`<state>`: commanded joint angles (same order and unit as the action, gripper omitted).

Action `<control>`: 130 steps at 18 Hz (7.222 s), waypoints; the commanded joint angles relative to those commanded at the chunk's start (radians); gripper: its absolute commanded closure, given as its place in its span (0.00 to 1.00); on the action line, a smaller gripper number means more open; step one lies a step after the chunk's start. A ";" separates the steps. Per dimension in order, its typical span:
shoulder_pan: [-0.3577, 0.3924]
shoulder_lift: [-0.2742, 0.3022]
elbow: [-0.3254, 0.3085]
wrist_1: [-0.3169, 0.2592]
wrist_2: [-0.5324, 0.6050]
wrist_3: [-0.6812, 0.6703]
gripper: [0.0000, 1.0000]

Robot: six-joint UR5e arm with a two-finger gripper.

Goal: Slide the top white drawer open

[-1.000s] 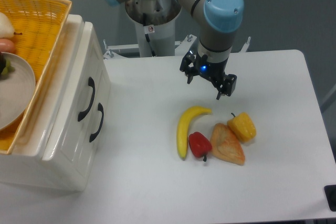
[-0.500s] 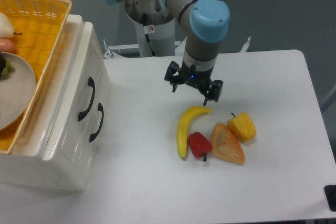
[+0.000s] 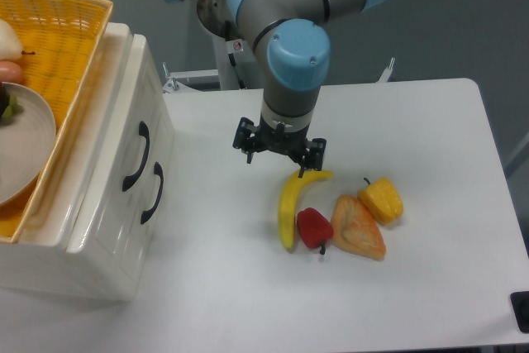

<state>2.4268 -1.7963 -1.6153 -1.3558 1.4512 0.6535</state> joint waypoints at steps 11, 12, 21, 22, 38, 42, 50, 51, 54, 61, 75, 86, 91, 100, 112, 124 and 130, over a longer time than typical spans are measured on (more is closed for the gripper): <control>-0.002 0.008 0.057 -0.157 -0.144 -0.047 0.00; -0.003 0.006 0.058 -0.158 -0.173 -0.078 0.00; -0.066 -0.009 0.078 -0.158 -0.230 -0.270 0.00; -0.069 -0.009 0.077 -0.160 -0.236 -0.275 0.00; -0.112 -0.006 0.048 -0.184 -0.304 -0.310 0.00; -0.112 -0.005 0.046 -0.184 -0.304 -0.310 0.00; -0.110 -0.003 0.046 -0.181 -0.345 -0.301 0.00; -0.110 -0.003 0.046 -0.181 -0.350 -0.301 0.00; -0.107 -0.003 0.046 -0.178 -0.362 -0.299 0.00; -0.117 -0.008 0.043 -0.177 -0.364 -0.298 0.00; -0.124 -0.014 0.037 -0.175 -0.362 -0.275 0.00; -0.133 -0.015 0.035 -0.177 -0.359 -0.184 0.00; -0.132 -0.015 0.034 -0.178 -0.361 -0.187 0.00; -0.133 -0.021 0.034 -0.175 -0.361 -0.192 0.00; -0.135 -0.025 0.015 -0.172 -0.359 -0.187 0.00; -0.141 -0.029 0.015 -0.169 -0.359 -0.189 0.00; -0.141 -0.031 0.015 -0.167 -0.353 -0.186 0.00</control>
<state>2.2856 -1.8270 -1.5999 -1.5232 1.0983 0.4678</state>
